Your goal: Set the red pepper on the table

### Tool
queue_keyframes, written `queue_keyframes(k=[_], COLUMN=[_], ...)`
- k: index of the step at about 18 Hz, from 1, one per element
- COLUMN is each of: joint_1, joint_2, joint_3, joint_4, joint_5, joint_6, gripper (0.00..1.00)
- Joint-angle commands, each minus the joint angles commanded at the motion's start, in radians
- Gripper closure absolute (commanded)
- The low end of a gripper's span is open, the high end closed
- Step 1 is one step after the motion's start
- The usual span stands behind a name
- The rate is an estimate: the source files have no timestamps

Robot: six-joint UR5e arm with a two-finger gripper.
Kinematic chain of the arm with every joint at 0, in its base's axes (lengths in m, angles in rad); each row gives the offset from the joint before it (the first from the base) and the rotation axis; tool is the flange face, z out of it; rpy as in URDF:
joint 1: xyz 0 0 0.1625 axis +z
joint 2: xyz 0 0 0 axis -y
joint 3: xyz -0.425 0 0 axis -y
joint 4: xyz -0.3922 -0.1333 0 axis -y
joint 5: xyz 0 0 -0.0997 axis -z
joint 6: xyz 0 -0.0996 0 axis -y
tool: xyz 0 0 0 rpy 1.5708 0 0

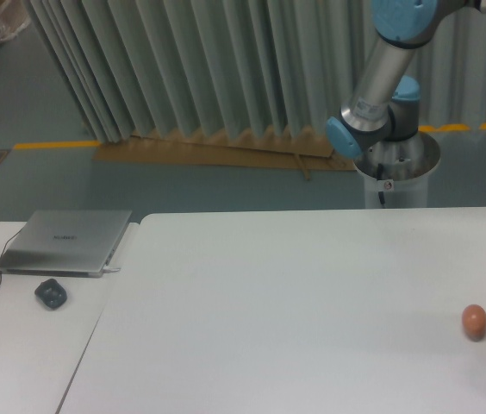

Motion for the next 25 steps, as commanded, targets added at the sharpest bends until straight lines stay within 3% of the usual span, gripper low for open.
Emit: queue_keyframes(k=[6,12,25], joint_1=[0.008,0.006,0.026], joint_2=[-0.037,-0.104,-0.157], joint_3=[0.008,0.04,0.078], joint_4=[0.017,0.074,0.074], joint_5=[-0.002,-0.002,-0.005], joint_6=[-0.054,-0.049,-0.032], gripper=[0.0,0.0,0.0])
